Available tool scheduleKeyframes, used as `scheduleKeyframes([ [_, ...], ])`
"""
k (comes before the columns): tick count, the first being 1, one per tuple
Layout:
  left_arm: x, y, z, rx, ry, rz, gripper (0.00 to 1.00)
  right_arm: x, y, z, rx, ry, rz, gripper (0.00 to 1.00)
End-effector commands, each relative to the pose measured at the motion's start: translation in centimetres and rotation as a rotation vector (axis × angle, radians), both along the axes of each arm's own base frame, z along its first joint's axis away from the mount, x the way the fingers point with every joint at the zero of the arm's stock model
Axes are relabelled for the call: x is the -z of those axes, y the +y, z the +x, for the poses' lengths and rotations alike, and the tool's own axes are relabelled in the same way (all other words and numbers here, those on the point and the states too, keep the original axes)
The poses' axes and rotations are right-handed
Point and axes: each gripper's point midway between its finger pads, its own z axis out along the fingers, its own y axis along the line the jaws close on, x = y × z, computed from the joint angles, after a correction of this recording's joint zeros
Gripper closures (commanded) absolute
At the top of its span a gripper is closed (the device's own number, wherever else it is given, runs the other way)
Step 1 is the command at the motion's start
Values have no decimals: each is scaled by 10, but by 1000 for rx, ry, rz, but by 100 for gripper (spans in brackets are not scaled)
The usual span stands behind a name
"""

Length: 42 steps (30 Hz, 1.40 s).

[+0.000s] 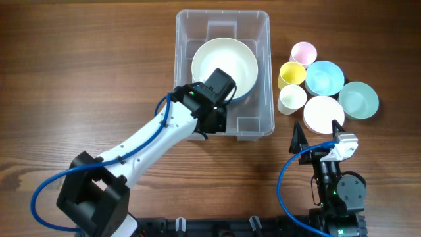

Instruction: Pack container

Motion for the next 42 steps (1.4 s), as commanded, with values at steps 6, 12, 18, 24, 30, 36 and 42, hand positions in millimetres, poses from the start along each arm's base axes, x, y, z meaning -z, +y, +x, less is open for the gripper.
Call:
scheduleKeyframes([
  [6,-4,-23,-13,31,-35,7,96,2,-4,1,23,1,19,0],
  [12,-10,-24,13,-27,-124,-23,96,2,-4,1,22,1,20,0],
  [18,-20,-28,39,-52,-218,-67,96,2,-4,1,23,1,20,0],
  [24,-28,-37,51,23,-286,-82,96,2,-4,1,23,1,20,0],
  [30,-31,-35,60,18,-311,-96,96,2,-4,1,23,1,19,0],
  [36,-38,-27,74,36,-272,-177,96,2,-4,1,23,1,20,0],
  [42,-53,-24,89,66,-286,-180,96,2,-4,1,23,1,20,0],
])
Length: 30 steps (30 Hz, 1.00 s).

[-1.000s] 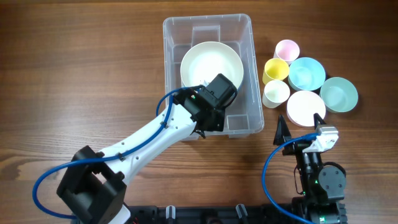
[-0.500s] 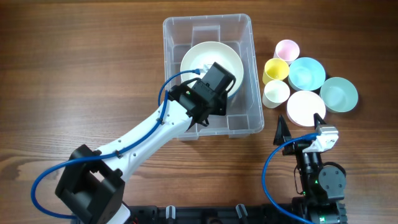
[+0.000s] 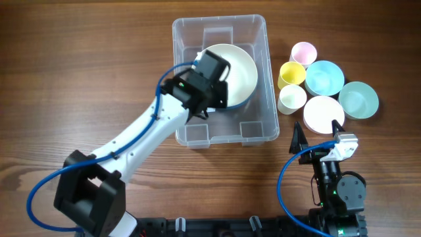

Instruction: Pack container

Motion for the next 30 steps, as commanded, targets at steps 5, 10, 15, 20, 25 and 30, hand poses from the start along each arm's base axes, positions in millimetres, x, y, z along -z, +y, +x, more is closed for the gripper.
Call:
scheduleKeyframes([
  [5,-8,-19,14,99,7,11,96,2,-4,1,22,1,20,0],
  [10,26,-22,18,123,73,66,96,1,-4,1,22,0,20,0],
  [15,40,-26,14,155,89,99,96,2,-4,1,22,1,20,0],
  [20,41,-33,9,166,50,161,96,2,-4,1,22,1,20,0],
  [25,53,-47,2,210,45,187,96,2,-4,1,22,1,20,0],
  [30,62,-48,1,222,59,201,96,2,-4,1,22,1,20,0],
])
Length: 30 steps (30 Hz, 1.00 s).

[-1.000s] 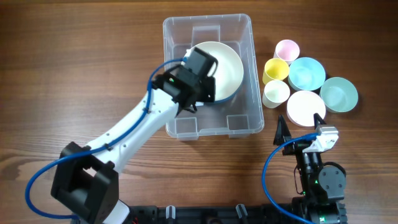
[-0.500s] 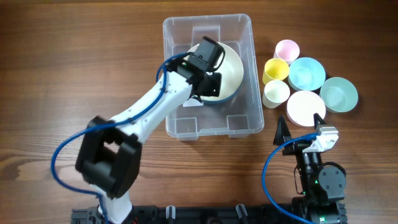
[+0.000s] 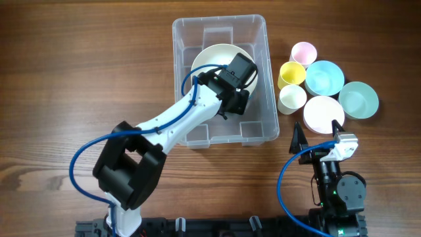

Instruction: Pack container

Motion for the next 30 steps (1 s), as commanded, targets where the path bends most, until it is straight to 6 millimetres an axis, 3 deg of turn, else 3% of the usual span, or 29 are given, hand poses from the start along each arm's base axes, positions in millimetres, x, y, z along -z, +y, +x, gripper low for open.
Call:
scheduleKeyframes([
  [1,6,2,6,14,-12,28,96,2,-4,1,23,1,20,0],
  [13,15,7,10,-2,-23,67,96,2,-4,1,23,1,20,0],
  [24,-37,7,27,-28,-101,73,96,2,-4,1,23,1,20,0],
  [30,-41,7,11,0,-24,68,96,2,-4,1,22,1,20,0],
])
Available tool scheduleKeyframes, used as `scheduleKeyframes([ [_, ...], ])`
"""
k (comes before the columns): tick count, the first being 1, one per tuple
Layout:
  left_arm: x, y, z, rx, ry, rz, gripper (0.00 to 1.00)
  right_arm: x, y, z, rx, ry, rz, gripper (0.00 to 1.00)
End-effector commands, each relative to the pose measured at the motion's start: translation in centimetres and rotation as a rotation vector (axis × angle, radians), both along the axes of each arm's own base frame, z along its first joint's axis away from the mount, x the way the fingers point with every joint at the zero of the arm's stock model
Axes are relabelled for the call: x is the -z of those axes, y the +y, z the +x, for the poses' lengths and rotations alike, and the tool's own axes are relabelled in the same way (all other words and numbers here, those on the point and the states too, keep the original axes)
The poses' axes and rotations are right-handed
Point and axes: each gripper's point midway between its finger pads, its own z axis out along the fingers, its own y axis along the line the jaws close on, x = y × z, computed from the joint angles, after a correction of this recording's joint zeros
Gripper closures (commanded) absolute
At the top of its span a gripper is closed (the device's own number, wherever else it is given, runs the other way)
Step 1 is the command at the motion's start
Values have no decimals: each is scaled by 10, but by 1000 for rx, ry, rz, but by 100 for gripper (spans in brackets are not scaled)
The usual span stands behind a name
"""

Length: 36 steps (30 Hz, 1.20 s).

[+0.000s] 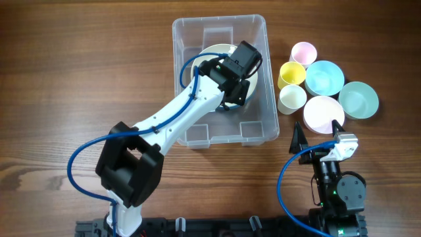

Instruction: Pack container

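Note:
A clear plastic container [263, 125] stands at the middle of the table in the overhead view. A cream bowl [205, 58] lies inside its far half, mostly covered by my left arm. My left gripper [235, 85] reaches into the container over the bowl's right side; the wrist hides its fingers. My right gripper [316, 133] rests near the front right with its fingers spread wide and nothing between them. To the right wait a pink cup [303, 51], a yellow cup [291, 74] and a white cup [292, 97].
A light blue bowl [324, 77], a teal bowl [358, 99] and a pale pink bowl [322, 112] sit clustered with the cups, just beyond the right gripper. Blue cables loop from both arms near the table's front.
My left wrist has shifted slightly farther and to the right inside the container and covers more of the cream bowl. The container, the loose cups and bowls and the right arm are unchanged.
My left gripper was first at the near left rim of the cream bowl in the container. Then the container stood slightly nearer and to the left, with the gripper on the bowl's left. After that the wrist was over the bowl's right side, where it remains.

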Motion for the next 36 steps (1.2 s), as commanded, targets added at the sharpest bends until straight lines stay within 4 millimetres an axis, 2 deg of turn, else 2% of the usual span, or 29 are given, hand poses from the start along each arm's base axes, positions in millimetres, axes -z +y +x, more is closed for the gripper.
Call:
scheduleKeyframes([
  [1,-5,-3,-12,46,58,-22,96,2,-4,1,23,1,20,0],
  [6,0,-9,-37,104,174,-60,96,2,-4,1,23,1,20,0],
  [14,4,-8,-50,110,242,-64,96,2,-4,1,23,1,20,0],
  [20,13,-7,-50,111,258,-51,96,2,-4,1,22,1,20,0],
  [28,41,-10,-46,106,289,-26,96,2,-4,1,22,1,20,0],
  [32,44,-10,-38,99,267,-27,96,2,-4,1,23,1,20,0],
  [36,44,-2,-28,75,230,3,96,2,-4,1,23,1,20,0],
])
